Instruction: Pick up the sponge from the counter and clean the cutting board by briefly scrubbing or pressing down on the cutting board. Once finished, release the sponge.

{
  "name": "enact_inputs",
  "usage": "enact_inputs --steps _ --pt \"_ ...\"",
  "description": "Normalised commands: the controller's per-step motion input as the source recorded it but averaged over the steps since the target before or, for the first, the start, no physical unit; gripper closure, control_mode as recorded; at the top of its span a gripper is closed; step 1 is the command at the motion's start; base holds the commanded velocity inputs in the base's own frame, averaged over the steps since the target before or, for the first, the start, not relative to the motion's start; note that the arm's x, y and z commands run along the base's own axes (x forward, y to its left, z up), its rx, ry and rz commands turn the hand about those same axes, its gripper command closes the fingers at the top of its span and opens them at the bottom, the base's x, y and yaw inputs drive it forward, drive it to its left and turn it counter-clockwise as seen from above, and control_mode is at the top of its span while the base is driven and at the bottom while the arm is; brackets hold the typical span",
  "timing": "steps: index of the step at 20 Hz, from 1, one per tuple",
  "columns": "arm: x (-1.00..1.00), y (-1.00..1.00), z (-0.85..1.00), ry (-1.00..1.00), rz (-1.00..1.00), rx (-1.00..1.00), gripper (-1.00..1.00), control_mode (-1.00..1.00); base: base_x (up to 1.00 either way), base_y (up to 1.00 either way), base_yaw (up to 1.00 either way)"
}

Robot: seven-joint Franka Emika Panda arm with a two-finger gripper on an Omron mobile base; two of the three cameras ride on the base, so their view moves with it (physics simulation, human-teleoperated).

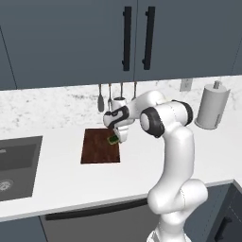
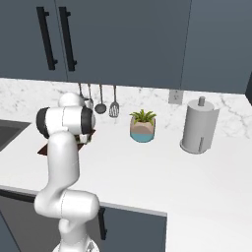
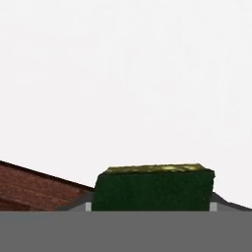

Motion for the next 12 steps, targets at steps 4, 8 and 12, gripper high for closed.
enact_inputs --steps 4,8,12 --pt "0.47 -0.21 -0.48 -0.02 -0.07 0.0 1.0 -1.0 0.0 0.0 0.0" --pt "0.54 -0.22 -0.4 -0.08 -0.08 0.0 1.0 -1.0 0.0 0.0 0.0" --pt "0.33 0.11 -0.32 -0.17 -0.03 0.0 1.0 -1.0 0.0 0.0 0.0"
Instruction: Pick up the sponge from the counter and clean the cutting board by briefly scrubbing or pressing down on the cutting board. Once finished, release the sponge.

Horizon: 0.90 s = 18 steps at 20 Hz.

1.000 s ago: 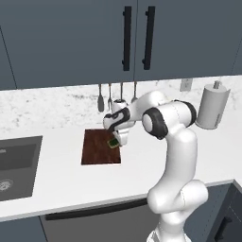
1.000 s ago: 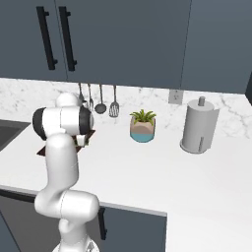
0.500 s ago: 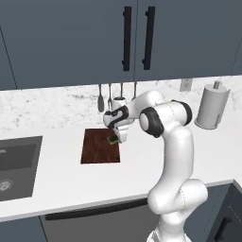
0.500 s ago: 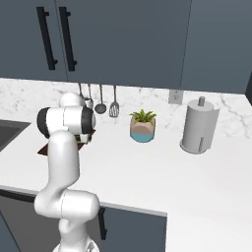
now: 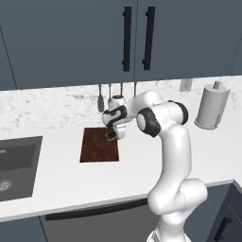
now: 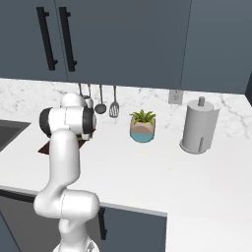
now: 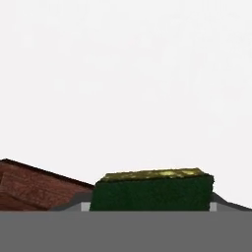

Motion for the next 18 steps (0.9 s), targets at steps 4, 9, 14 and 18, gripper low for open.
enact_inputs --steps 4,9,14,18 --pt "0.35 0.53 -0.32 -0.17 0.0 -0.04 1.0 -1.0 0.0 0.0 0.0" --pt "0.4 0.46 -0.13 -0.16 -0.03 -0.11 1.0 -1.0 0.0 0.0 0.0" --pt "0.3 0.43 -0.14 -0.16 -0.05 -0.14 1.0 -1.0 0.0 0.0 0.0" --pt "0.23 0.34 -0.15 -0.14 0.0 -0.12 1.0 -1.0 0.0 0.0 0.0"
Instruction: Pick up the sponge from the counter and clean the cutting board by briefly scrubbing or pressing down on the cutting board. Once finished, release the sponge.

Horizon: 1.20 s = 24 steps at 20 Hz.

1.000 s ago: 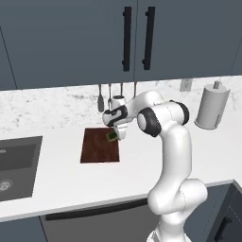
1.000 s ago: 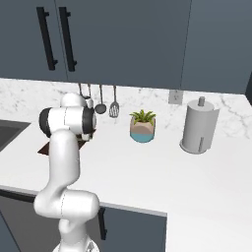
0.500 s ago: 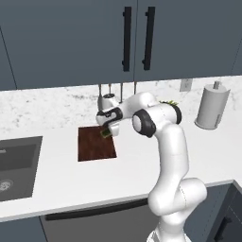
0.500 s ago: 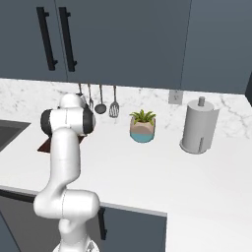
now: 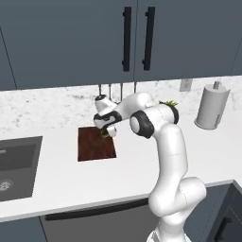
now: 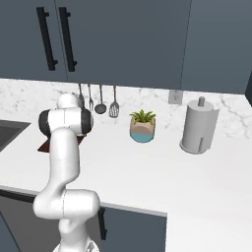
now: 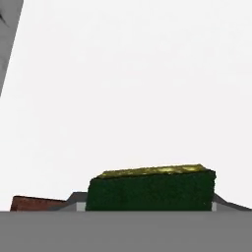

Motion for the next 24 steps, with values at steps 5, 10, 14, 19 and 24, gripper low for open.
enact_inputs --steps 5,10,14,19,24 --pt "-0.03 0.52 -0.06 -0.02 0.01 -0.05 1.0 -1.0 0.0 0.0 0.0" --pt "-0.38 0.5 -0.17 0.0 0.08 0.0 1.0 -1.0 0.0 0.0 0.0" --pt "-0.66 0.53 -0.21 0.0 0.12 0.0 1.0 -1.0 0.0 0.0 0.0" --pt "-0.3 0.64 -0.49 0.0 0.16 -0.02 1.0 -1.0 0.0 0.0 0.0" --pt "-0.32 0.56 -0.27 0.09 0.21 -0.07 1.0 -1.0 0.0 0.0 0.0"
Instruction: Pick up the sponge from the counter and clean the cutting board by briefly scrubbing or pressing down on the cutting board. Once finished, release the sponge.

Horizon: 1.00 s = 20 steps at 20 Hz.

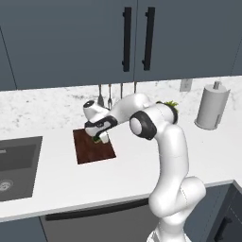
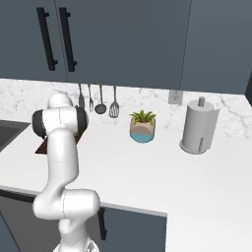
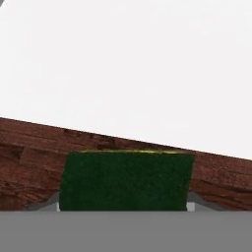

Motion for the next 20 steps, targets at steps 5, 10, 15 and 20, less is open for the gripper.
enact_inputs --steps 5,10,15,20 --pt "-0.43 0.28 -0.01 0.31 0.27 0.0 1.0 -1.0 0.0 0.0 0.0" --pt "-0.64 0.13 -0.23 0.13 0.3 -0.06 1.0 -1.0 0.0 0.0 0.0" --pt "-0.97 0.0 -0.28 -0.01 0.3 -0.05 1.0 -1.0 0.0 0.0 0.0" --pt "-0.67 0.0 -0.28 0.0 0.28 -0.07 1.0 -1.0 0.0 0.0 0.0"
